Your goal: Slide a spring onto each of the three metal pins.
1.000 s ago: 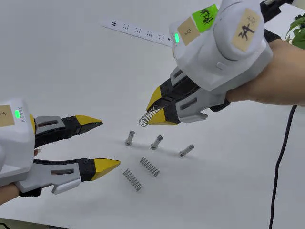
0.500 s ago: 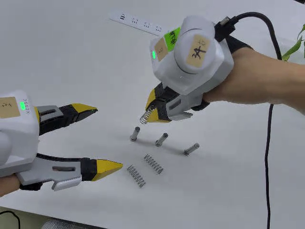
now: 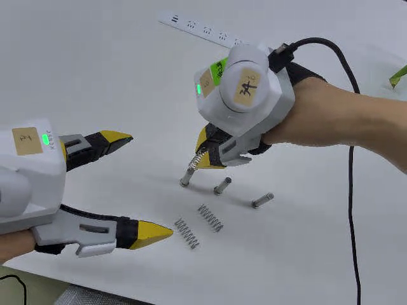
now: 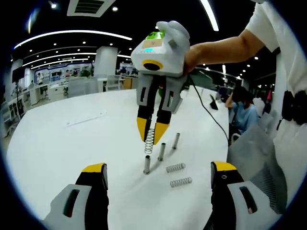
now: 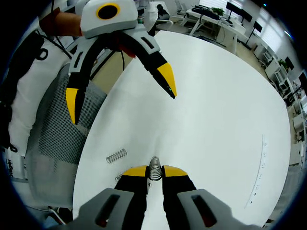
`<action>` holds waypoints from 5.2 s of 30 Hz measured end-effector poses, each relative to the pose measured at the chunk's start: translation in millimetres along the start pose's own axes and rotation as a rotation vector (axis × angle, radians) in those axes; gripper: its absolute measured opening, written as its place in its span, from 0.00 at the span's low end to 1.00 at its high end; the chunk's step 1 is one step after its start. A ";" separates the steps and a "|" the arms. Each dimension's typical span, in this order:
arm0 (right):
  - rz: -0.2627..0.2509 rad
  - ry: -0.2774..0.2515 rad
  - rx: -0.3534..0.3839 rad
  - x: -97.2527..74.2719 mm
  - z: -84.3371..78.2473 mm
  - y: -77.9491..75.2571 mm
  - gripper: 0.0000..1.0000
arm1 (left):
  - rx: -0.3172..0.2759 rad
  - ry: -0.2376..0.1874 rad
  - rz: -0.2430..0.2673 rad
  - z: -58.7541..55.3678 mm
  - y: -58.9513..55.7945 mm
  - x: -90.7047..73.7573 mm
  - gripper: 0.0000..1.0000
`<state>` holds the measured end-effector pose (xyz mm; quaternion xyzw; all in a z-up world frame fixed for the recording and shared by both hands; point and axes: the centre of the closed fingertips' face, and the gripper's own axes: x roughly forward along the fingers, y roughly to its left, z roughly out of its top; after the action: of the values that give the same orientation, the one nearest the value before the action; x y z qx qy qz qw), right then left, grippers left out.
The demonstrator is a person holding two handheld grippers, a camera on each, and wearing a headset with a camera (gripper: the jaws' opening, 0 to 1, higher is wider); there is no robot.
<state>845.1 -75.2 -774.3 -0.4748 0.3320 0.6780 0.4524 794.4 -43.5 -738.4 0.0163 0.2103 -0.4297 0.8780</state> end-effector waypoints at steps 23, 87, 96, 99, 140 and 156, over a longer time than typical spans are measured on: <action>0.027 0.025 -0.007 16.2 -5.8 -1.5 0.12 | -0.019 -0.007 -0.023 -1.0 -6.0 5.2 0.91; -0.006 0.057 -0.033 66.3 -18.7 0.8 0.15 | -0.032 0.006 -0.040 -5.0 -10.3 6.7 0.89; -0.020 0.026 -0.020 61.0 -15.5 -0.3 0.21 | -0.024 0.011 -0.045 -4.2 -11.4 6.2 0.89; -0.023 -0.007 0.007 59.1 -13.4 -0.8 0.24 | -0.018 0.015 -0.049 -4.3 -12.0 5.8 0.89; -0.299 -0.529 0.510 -69.8 -82.6 47.0 0.75 | 0.196 0.213 -0.179 -21.9 -15.7 3.3 0.80; -0.346 -0.636 0.611 -66.4 -121.8 93.8 0.88 | 0.421 0.378 -0.320 -43.2 -32.8 21.6 0.67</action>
<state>809.1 -236.9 -749.7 -0.1370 0.2772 0.5756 0.7570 765.8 -71.3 -781.0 0.2439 0.2761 -0.5859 0.7218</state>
